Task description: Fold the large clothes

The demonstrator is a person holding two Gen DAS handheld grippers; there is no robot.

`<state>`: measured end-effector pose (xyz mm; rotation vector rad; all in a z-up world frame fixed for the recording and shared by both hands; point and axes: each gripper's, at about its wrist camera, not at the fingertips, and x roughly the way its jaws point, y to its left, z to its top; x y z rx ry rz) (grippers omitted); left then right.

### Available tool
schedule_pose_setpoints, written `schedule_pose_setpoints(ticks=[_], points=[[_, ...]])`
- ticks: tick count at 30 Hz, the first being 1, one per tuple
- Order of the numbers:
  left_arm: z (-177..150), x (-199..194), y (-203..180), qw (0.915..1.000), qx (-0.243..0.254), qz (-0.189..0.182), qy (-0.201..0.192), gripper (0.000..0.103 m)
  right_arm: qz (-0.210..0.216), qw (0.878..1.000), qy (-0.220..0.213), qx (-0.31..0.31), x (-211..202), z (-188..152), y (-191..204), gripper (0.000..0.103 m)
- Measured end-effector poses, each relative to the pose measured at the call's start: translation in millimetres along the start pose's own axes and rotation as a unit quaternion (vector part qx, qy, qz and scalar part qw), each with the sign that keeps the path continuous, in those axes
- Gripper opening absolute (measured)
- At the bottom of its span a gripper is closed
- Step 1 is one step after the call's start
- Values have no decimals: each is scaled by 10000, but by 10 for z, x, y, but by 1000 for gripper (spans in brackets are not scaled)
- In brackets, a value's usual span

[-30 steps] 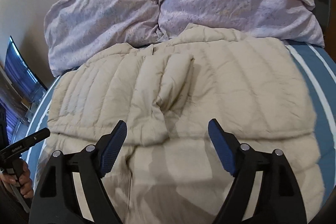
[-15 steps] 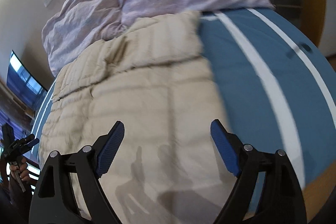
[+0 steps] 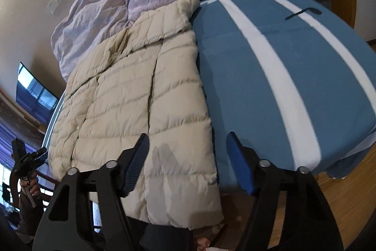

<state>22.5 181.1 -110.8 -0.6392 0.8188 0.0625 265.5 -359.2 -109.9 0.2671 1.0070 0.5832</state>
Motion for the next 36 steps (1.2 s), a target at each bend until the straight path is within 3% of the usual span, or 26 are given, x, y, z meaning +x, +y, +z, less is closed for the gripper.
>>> schedule_pose_setpoints(ticks=[12, 18, 26, 29, 32, 34, 36], points=[[-179, -21, -78, 9997, -62, -252, -18, 57, 1186, 9925, -47, 293, 15, -181, -95, 47], [-234, -29, -86, 9993, -92, -367, -2, 56, 1481, 9881, -46, 406, -1, -254, -95, 47], [-246, -29, -139, 9997, 51, -164, 147, 57, 1649, 9857, 7, 348, -1, -319, -41, 47], [-252, -12, -171, 9997, 99, -119, 162, 57, 1668, 9855, 82, 293, 30, -330, -11, 39], [-264, 17, -180, 9997, 92, -90, 189, 41, 1658, 9858, 128, 245, 52, -354, 8, 28], [-270, 41, -155, 9997, 17, -73, 236, 22, 1672, 9855, 124, 243, 49, -360, 13, 24], [-284, 42, -119, 9997, -71, -69, 239, 17, 1688, 9854, 79, 228, 24, -354, 21, 19]])
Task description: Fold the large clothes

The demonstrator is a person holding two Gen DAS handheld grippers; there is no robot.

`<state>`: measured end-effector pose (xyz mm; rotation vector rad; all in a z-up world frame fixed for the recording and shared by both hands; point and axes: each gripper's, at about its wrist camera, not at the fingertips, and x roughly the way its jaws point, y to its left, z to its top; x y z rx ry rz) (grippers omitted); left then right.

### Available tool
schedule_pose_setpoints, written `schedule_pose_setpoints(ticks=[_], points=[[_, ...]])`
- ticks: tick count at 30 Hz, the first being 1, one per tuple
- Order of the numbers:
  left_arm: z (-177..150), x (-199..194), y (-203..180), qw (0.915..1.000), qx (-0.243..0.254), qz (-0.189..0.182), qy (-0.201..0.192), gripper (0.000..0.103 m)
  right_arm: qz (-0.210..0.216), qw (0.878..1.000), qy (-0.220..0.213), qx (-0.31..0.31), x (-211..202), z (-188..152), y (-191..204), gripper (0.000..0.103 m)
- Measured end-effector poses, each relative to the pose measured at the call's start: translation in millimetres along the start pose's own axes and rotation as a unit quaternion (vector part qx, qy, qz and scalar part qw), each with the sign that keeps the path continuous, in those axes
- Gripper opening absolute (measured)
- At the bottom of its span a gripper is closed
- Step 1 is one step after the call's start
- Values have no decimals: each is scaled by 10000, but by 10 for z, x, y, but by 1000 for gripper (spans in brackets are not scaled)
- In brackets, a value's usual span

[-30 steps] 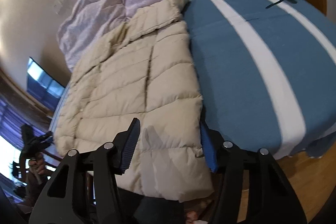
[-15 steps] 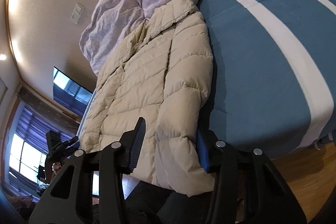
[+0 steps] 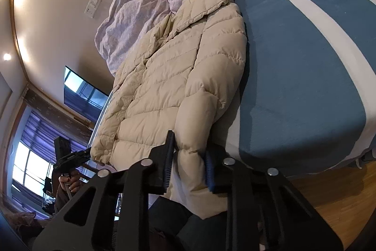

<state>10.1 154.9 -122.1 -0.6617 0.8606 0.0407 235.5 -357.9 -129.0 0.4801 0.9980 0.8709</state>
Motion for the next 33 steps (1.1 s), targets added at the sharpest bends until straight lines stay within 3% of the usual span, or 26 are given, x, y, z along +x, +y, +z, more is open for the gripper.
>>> schedule_pose_setpoints(ticks=[6, 12, 22, 33], points=[[32, -56, -61, 9999, 116, 21, -101, 5, 36, 9993, -337, -146, -137, 109, 123, 14], [237, -262, -157, 9983, 304, 103, -496, 3, -64, 9969, -733, -262, -237, 354, 268, 12], [857, -375, -397, 9931, 381, 259, -1080, 3, -594, 9898, -1218, -450, -129, 962, 581, 12], [1726, -140, -585, 9886, 283, 458, -1406, 3, -1112, 9819, -1497, -337, 242, 1708, 590, 12]])
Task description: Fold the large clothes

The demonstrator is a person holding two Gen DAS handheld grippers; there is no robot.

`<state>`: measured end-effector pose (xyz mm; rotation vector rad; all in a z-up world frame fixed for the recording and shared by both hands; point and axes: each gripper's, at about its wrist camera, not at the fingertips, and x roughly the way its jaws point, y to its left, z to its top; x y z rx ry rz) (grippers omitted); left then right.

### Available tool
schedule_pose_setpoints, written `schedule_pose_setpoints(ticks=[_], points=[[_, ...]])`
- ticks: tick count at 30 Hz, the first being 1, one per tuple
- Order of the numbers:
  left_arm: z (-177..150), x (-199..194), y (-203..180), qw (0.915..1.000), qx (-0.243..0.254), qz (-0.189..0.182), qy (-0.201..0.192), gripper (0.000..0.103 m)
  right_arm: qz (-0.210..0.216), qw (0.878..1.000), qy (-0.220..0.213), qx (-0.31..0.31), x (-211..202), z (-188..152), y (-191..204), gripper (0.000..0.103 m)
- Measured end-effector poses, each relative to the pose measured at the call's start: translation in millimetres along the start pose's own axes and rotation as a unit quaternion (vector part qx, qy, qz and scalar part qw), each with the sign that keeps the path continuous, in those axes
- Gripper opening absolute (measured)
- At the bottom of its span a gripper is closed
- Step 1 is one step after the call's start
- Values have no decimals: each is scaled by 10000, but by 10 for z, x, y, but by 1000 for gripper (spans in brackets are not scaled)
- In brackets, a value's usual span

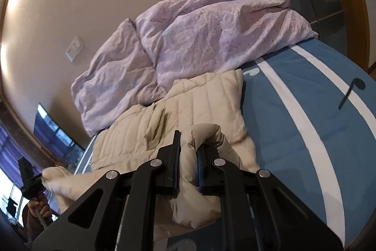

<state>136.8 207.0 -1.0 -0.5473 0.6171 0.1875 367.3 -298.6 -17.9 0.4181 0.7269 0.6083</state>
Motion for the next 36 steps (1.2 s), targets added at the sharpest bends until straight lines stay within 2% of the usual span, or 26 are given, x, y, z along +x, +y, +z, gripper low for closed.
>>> schedule_pose_setpoints(ticks=[10, 15, 22, 25, 26, 27, 29, 30, 31, 36], points=[[590, 659, 5, 9997, -135, 190, -21, 3, -150, 9995, -128, 235, 677, 484, -87, 12], [846, 1056, 52, 9991, -195, 376, 22, 3, -306, 9990, -31, 334, 1099, 701, -176, 12], [1037, 1628, 155, 9972, -319, 643, 211, 3, -582, 9966, 210, 536, 1644, 884, -294, 13], [1080, 1834, 219, 9962, -429, 691, 320, 6, -519, 9936, 348, 941, 1792, 915, -386, 32], [1092, 1866, 239, 9957, -488, 720, 333, 6, -412, 9925, 367, 1093, 1804, 922, -408, 50], [1106, 1882, 254, 9954, -564, 691, 335, 10, -300, 9920, 348, 1172, 1793, 924, -411, 73], [1132, 1859, 267, 9956, -659, 588, 300, 28, -217, 9927, 92, 1180, 1674, 938, -371, 87], [1144, 1830, 261, 9957, -667, 593, 240, 48, -258, 9936, -29, 1100, 1608, 953, -337, 87], [1155, 1750, 251, 9957, -625, 672, 89, 61, -284, 9947, -127, 982, 1527, 964, -300, 87], [1136, 1542, 203, 9965, -364, 757, 22, 66, -378, 9969, -217, 653, 1282, 936, -211, 87]])
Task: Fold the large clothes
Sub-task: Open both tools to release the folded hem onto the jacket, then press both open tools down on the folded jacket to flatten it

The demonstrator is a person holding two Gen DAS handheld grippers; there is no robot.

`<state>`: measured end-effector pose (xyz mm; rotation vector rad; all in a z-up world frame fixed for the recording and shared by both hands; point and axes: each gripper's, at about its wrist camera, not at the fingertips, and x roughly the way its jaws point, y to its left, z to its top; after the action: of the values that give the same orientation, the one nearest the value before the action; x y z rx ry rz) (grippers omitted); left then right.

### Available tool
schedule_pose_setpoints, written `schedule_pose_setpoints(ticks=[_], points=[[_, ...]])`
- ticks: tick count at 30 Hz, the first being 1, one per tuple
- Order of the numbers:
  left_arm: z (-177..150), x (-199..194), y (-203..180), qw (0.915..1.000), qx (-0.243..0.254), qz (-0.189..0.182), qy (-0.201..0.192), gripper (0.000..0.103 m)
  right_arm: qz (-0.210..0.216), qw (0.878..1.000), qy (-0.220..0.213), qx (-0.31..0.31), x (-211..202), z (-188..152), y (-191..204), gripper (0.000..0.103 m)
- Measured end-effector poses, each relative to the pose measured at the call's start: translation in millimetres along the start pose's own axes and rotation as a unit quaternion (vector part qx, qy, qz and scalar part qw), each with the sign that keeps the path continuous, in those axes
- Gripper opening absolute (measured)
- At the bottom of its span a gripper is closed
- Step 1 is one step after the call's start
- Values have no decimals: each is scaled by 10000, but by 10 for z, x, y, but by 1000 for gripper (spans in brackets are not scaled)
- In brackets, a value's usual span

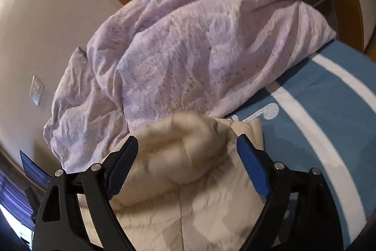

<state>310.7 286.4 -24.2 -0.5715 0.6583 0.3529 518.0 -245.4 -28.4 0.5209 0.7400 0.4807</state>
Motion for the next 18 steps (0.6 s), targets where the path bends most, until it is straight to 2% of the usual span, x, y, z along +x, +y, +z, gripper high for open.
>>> schedule_pose_setpoints(ticks=[5, 10, 14, 18], points=[[-118, -173, -49, 9998, 200, -40, -14, 72, -140, 9990, 68, -409, -93, -100, 105, 87], [-230, -221, -244, 9981, 604, 20, -72, 80, -235, 9956, 134, -893, -66, -211, 293, 85], [-333, -106, -475, 9943, 1040, 168, -157, 83, -615, 9877, 256, -1412, 160, -301, 486, 83], [-393, 144, -676, 9886, 1402, 511, -191, 83, -1082, 9764, 288, -1849, 479, -342, 607, 81]])
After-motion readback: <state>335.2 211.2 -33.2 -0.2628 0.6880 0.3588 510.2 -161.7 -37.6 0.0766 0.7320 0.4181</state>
